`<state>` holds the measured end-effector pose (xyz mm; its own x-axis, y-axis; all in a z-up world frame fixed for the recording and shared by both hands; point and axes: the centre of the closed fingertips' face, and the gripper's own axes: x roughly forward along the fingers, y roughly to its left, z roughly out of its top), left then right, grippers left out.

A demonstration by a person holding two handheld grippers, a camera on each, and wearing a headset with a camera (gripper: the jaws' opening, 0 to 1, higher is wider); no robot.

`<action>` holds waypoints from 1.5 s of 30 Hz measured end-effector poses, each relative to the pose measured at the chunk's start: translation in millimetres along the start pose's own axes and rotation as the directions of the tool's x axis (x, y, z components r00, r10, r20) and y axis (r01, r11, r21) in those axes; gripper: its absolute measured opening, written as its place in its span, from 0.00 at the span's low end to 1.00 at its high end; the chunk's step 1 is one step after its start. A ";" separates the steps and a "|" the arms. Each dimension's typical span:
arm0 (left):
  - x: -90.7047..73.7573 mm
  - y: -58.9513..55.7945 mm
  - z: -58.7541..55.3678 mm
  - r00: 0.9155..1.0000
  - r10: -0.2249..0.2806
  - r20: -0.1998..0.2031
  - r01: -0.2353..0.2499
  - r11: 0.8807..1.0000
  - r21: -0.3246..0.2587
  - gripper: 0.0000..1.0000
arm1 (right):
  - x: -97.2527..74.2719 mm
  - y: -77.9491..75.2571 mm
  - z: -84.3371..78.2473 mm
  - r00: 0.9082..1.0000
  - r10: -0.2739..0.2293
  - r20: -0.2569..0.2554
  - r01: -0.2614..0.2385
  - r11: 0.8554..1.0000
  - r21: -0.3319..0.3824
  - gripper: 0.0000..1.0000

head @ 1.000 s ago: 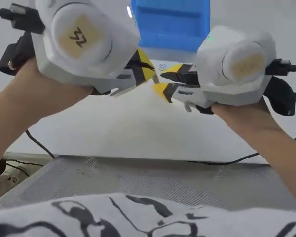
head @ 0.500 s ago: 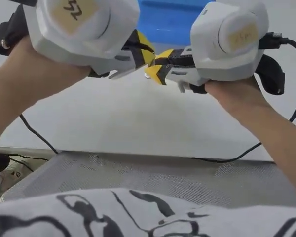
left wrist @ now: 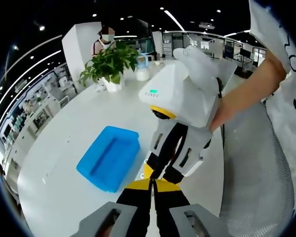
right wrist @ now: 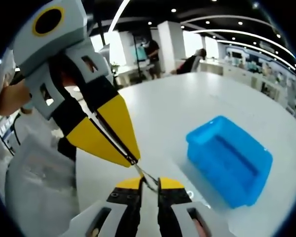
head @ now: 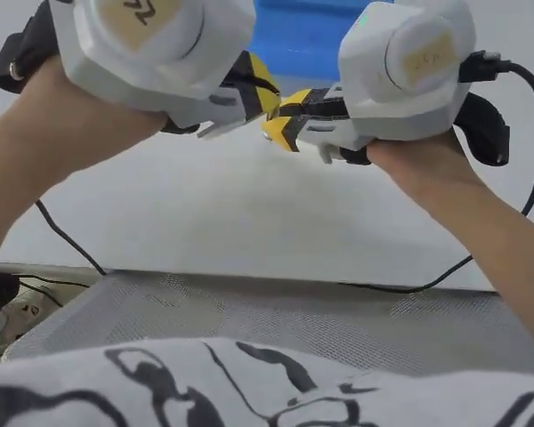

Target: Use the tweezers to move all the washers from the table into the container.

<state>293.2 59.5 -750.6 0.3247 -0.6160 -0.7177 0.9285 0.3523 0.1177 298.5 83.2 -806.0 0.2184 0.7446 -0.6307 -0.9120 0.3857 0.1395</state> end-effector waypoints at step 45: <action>-87.0 -15.7 -82.3 0.756 0.654 -0.004 -0.563 0.648 -0.514 0.92 | -6.0 1.1 15.1 0.999 0.032 0.005 -0.031 0.985 -0.168 0.04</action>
<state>235.5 165.6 -746.5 0.8522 -0.2327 -0.4687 0.3258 0.9368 0.1273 301.5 87.4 -790.6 0.1910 0.7593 -0.6221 -0.9635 0.2660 0.0289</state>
